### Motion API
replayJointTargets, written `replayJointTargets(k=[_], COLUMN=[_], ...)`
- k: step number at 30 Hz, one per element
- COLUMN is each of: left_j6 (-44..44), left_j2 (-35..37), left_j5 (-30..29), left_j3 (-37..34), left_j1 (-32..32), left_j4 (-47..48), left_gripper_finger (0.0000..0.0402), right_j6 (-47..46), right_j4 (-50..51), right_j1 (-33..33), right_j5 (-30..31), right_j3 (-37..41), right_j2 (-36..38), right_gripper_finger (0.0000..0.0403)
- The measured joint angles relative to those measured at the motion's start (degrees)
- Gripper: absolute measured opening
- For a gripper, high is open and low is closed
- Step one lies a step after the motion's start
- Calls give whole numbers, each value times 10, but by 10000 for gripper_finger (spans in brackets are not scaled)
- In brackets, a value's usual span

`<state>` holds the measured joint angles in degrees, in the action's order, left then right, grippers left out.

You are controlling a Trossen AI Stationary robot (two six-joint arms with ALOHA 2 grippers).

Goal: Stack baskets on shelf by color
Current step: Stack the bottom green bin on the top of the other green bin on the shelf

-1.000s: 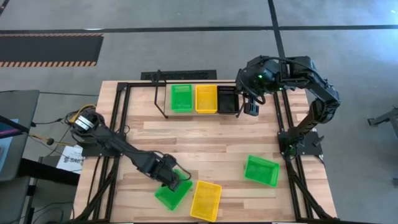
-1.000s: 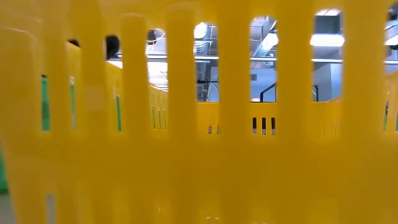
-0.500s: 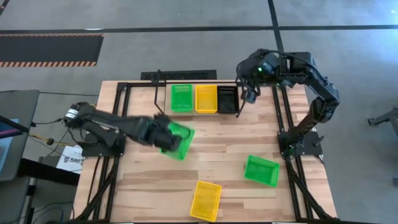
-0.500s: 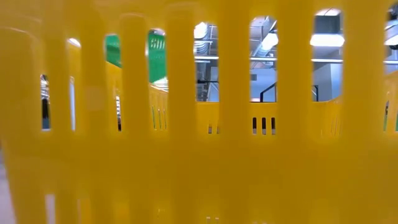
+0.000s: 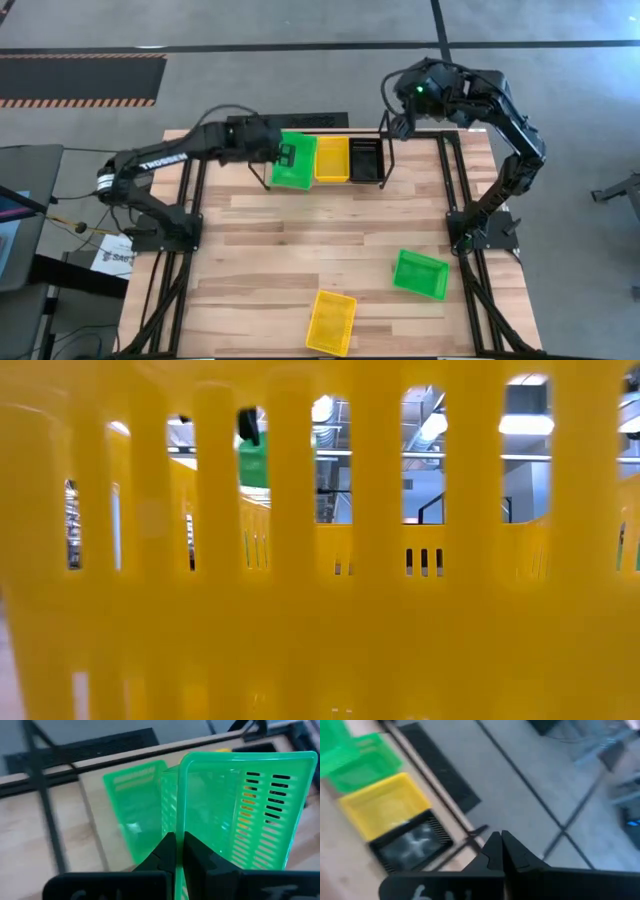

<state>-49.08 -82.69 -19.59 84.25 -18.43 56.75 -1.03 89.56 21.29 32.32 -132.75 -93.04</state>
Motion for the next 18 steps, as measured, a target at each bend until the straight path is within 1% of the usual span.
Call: replayJointTargets(k=[1,3,9,12,18], left_j6=[5,8,-31,-60,-91], left_j2=[-5,-11,-34,-53,-96], left_j5=[12,16,-15,-21,-17], left_j3=[0,0,0,0,0], left_j1=[-13,-30,-46,-51,-62], left_j4=[-12,-24,-38,-37,-40], left_gripper_finger=[0,0,0,0,0], right_j6=[4,14,73,98,156], right_j4=[0,0,-1,-11,-56], right_j1=[7,25,115,172,271], right_j5=[12,22,16,-20,-127], right_j3=[0,0,0,0,0], right_j2=[0,0,0,0,0], right_gripper_finger=[1,1,1,0,0])
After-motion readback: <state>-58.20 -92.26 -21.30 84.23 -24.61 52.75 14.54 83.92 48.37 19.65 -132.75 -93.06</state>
